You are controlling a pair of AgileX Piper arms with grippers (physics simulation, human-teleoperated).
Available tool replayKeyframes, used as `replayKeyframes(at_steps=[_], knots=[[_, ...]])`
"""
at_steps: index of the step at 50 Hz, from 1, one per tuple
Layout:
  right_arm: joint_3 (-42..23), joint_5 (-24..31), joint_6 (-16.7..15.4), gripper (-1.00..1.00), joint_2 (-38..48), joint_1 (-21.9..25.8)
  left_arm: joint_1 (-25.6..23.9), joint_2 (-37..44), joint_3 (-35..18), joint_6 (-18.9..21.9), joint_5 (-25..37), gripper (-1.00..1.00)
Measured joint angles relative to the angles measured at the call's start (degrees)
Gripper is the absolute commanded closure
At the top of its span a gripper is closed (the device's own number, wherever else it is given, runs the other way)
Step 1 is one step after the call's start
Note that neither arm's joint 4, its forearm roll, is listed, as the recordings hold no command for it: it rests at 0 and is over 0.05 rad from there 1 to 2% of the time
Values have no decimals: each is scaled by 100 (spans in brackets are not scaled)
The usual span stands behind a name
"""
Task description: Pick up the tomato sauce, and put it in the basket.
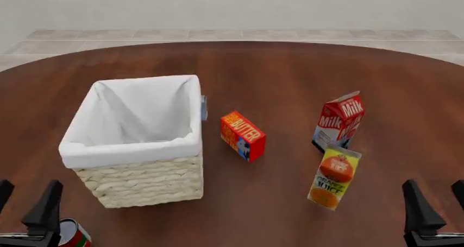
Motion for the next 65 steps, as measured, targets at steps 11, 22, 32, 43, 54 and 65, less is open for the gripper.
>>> replayKeyframes(at_steps=[11,22,32,43,54,65], knots=[[-20,19,0,-100,4,27,18,7,-58,-8,53,-100],[-33,39,2,-100,0,39,28,23,-141,-21,118,-100],[-40,48,3,-100,-3,46,35,29,-184,-30,153,-100],[-43,54,3,-100,-6,49,-17,105,-201,4,143,-100],[-40,56,3,-100,-11,50,-17,606,-622,-67,540,-100],[-56,75,3,-100,-14,51,7,972,-1510,-2,1787,-100]])
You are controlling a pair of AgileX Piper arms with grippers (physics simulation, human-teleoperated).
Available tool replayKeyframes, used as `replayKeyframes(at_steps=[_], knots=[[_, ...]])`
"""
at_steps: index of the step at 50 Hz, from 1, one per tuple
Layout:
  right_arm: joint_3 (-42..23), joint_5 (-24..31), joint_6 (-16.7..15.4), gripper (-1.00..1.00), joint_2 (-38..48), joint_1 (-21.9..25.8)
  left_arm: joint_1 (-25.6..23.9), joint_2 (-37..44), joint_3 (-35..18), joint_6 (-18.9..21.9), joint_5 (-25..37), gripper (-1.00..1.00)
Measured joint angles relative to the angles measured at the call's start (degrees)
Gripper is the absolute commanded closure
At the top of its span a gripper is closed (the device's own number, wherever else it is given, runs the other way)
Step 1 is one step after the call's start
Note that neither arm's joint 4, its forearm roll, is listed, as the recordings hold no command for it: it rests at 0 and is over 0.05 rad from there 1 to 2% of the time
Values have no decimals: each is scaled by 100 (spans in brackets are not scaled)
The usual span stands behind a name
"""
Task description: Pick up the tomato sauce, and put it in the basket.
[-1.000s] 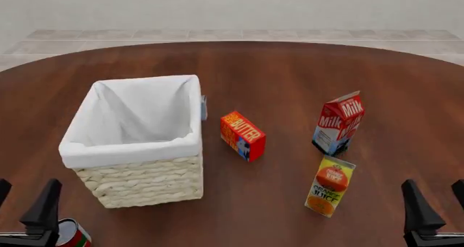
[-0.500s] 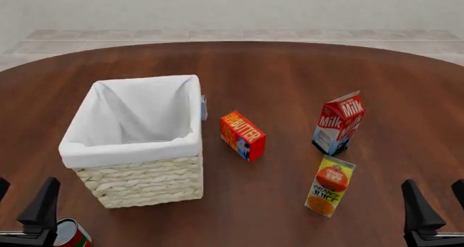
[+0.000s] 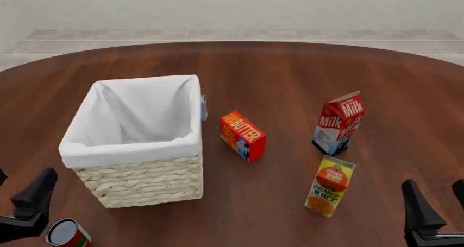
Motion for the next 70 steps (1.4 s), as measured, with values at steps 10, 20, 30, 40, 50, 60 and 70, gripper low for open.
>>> replayKeyframes(at_steps=[10,20,30,40,50,60,70], knots=[[-24,25,0,-100,-1,0,-1,154,-1023,119,1495,-100],[-31,32,0,-100,-1,1,98,458,-1789,211,2610,-100],[-34,35,1,-100,-1,1,202,826,-2287,364,3375,-100],[-35,36,0,-100,-1,1,287,1310,-2507,427,3874,-100],[-35,36,0,-100,-1,0,373,1799,-2723,612,4123,-100],[-35,37,0,-100,-1,1,468,2242,-2924,718,4173,-100],[-35,37,1,-100,-1,1,573,2580,-2992,754,4205,-100]])
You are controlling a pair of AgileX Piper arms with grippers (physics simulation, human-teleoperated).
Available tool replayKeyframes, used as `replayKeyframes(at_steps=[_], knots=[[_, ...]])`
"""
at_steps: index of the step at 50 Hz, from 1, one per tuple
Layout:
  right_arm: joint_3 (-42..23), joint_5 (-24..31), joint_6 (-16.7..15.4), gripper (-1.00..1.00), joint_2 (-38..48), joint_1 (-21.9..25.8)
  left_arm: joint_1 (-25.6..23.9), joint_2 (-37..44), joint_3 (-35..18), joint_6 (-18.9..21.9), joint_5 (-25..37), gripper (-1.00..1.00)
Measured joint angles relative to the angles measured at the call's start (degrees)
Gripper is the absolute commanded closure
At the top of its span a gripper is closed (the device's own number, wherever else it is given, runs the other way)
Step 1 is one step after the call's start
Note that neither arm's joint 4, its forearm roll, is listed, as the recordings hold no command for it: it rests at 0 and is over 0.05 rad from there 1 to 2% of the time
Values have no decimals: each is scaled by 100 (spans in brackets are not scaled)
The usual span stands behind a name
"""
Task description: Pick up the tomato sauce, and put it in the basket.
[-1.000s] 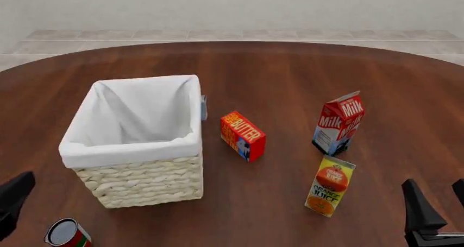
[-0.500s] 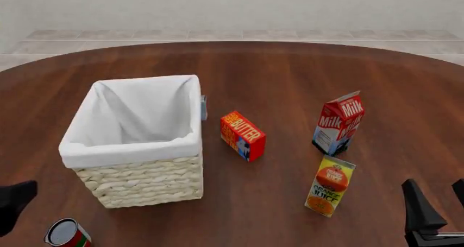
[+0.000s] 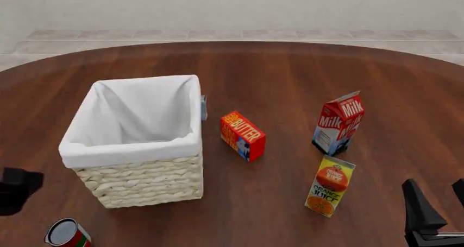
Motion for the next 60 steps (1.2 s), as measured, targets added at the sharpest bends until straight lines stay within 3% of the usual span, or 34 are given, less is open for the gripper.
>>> replayKeyframes(at_steps=[34,60], knots=[[0,0,0,-100,0,0,-12,476,420,-227,130,-100],[0,0,0,-100,0,0,-16,733,899,-375,-238,-100]])
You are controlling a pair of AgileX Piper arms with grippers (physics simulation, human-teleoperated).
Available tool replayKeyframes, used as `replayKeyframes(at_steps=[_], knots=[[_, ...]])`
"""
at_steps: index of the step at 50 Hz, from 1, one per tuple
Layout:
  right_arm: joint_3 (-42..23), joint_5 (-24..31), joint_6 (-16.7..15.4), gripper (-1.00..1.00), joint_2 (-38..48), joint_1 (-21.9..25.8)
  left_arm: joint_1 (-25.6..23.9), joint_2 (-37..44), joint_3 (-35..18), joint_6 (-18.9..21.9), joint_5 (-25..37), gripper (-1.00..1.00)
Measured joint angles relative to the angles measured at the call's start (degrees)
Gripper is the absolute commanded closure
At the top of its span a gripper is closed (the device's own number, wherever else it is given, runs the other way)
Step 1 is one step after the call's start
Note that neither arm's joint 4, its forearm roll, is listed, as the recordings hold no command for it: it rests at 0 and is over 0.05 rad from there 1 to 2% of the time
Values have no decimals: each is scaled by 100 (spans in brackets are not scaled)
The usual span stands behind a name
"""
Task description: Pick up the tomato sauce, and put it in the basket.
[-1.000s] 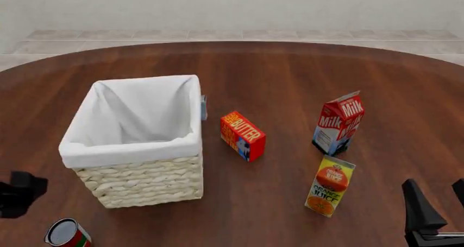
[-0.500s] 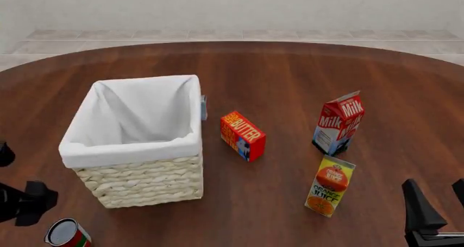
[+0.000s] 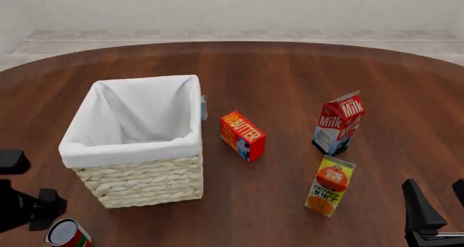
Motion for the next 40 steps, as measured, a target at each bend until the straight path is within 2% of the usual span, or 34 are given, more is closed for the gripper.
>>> replayKeyframes(at_steps=[40], knots=[[19,-34,-1,-100,16,5,2,244,651,-130,-671,-100]])
